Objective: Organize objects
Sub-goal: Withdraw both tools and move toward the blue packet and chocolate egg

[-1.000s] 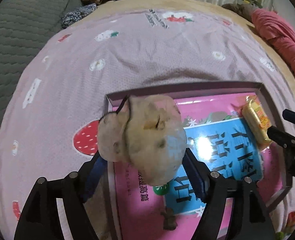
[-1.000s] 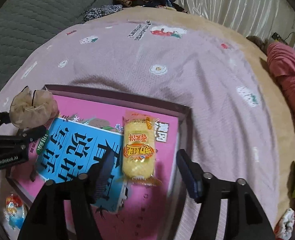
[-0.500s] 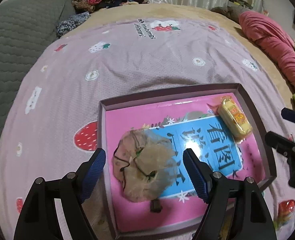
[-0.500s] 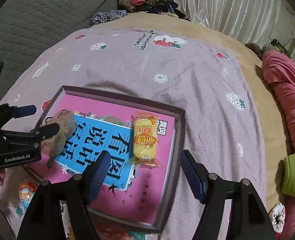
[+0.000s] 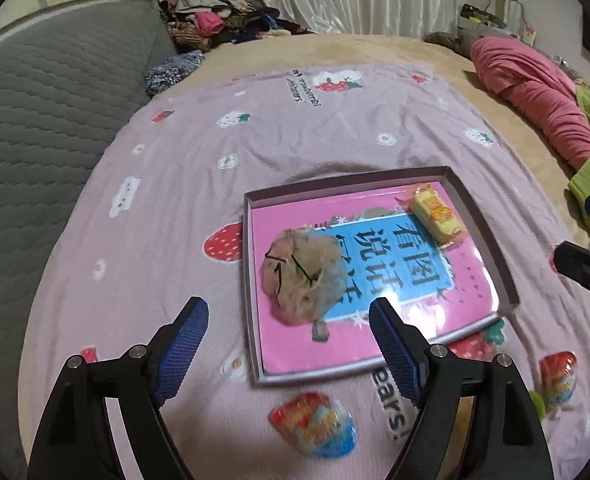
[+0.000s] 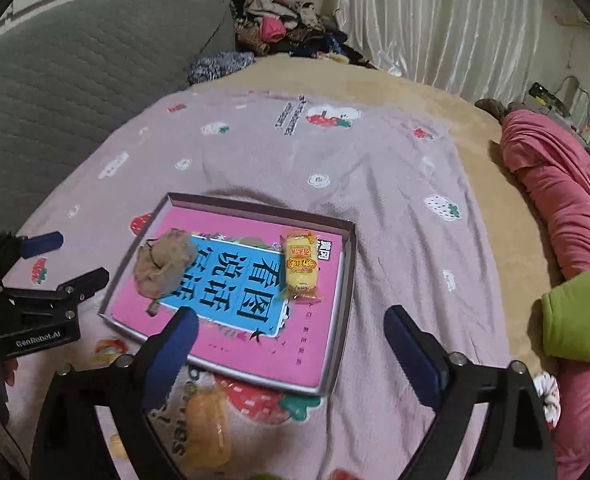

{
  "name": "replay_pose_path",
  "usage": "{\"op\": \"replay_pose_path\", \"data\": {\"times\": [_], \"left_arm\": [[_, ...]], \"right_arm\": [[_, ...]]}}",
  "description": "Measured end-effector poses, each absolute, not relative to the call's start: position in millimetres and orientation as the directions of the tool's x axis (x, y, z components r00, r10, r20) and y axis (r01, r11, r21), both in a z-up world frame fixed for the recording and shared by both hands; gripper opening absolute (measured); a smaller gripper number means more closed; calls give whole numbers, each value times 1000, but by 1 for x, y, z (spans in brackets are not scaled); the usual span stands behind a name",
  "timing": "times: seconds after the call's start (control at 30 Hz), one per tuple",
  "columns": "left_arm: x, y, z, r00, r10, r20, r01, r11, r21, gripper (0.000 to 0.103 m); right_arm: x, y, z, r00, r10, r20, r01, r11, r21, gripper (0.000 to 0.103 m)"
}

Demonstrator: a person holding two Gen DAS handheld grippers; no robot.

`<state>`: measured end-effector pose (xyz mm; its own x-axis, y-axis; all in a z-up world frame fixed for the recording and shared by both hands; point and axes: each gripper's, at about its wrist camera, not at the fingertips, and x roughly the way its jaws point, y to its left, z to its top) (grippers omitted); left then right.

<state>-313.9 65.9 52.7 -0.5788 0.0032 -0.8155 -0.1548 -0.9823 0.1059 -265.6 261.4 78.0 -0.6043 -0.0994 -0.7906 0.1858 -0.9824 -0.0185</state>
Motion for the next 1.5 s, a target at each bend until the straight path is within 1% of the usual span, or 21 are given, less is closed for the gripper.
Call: {"op": "replay_pose_path", "data": {"times": [0.23, 0.53, 0.7, 1.1, 1.5], "left_arm": [[-271, 69, 72, -592, 1, -806, -151, -983, 109, 84], [-215, 74, 93, -622, -4, -783, -164, -977, 135, 84], [-188, 79, 96, -627, -9, -779, -162, -977, 142, 84], [-147, 90, 96, -631, 5, -776, -180, -974, 140, 84], [-108, 111, 78, -632, 28, -774, -216, -966, 142, 84]], "right_arm": [[-224, 265, 101, -623, -123, -772, 191, -982, 2, 99], [-163, 251, 132, -663, -134, -737, 242, -969, -41, 99], [-139, 251, 141, -685, -113, -720, 242, -967, -79, 99], [-97, 258, 143, -699, -106, -707, 250, -963, -103, 99], [-66, 276, 121, -686, -92, -722, 239, -965, -104, 99]]}}
